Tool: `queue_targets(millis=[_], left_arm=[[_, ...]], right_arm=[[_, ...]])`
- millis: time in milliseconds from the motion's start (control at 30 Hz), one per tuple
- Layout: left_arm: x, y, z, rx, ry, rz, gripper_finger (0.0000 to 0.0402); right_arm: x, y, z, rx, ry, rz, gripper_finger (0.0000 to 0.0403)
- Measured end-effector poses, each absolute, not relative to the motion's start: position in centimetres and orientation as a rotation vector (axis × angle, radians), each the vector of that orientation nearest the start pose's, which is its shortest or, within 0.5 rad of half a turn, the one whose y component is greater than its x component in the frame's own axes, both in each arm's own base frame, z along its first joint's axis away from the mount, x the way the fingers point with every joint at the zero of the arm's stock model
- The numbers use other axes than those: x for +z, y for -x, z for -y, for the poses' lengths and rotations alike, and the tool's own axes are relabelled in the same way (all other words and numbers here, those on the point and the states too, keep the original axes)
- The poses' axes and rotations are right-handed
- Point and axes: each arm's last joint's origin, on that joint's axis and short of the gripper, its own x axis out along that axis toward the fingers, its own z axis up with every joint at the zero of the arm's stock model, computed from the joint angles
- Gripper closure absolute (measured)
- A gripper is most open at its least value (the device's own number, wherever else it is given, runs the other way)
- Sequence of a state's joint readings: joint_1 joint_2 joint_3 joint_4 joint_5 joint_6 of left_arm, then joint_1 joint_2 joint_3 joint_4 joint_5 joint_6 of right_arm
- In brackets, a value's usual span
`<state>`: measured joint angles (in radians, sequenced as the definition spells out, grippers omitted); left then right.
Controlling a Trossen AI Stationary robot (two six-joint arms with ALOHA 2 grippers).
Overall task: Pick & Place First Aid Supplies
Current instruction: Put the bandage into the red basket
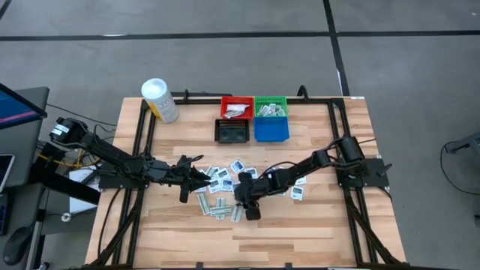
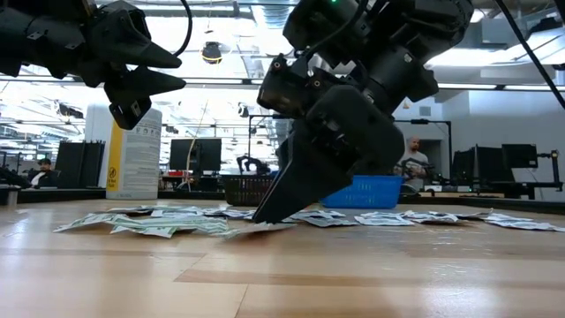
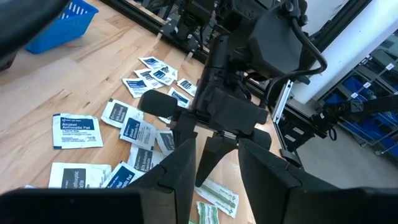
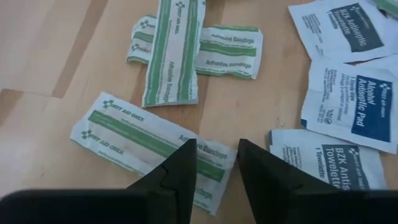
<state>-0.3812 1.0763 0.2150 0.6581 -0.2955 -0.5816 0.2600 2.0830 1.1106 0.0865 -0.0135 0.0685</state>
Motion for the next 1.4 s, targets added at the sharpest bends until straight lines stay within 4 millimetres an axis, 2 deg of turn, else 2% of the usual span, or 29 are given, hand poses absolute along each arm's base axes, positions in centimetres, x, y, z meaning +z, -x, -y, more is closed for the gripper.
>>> queue_targets(millis=[167,400,600,800,1067,1400], left_arm=[[17.0,-18.3,6.4,-0.027,0.512,-0.211,0.0279],[16.9,-18.2,6.4,-0.026,0.51,-0.215,0.0279],[16.9,-18.2,6.4,-0.026,0.51,-0.215,0.0279],[16.9,-18.2,6.4,-0.026,0.511,-0.215,0.0279],[17.0,-18.3,6.4,-0.022,0.544,-0.214,0.0279],[16.9,-18.3,6.4,-0.017,0.592,-0.216,0.0279]], right_arm=[[9.0,-38.4,-10.2,0.188,0.062,-0.89,0.032],[8.9,-38.4,-10.2,0.176,0.048,-0.894,0.0395],[9.6,-39.1,-10.3,0.165,0.014,-0.886,0.0397],[11.1,-40.6,-10.4,0.196,0.084,-0.876,0.04],[14.1,-42.1,-9.6,0.174,0.143,-0.904,0.0402],[19.4,-44.5,-9.6,0.139,0.321,-0.81,0.0402]])
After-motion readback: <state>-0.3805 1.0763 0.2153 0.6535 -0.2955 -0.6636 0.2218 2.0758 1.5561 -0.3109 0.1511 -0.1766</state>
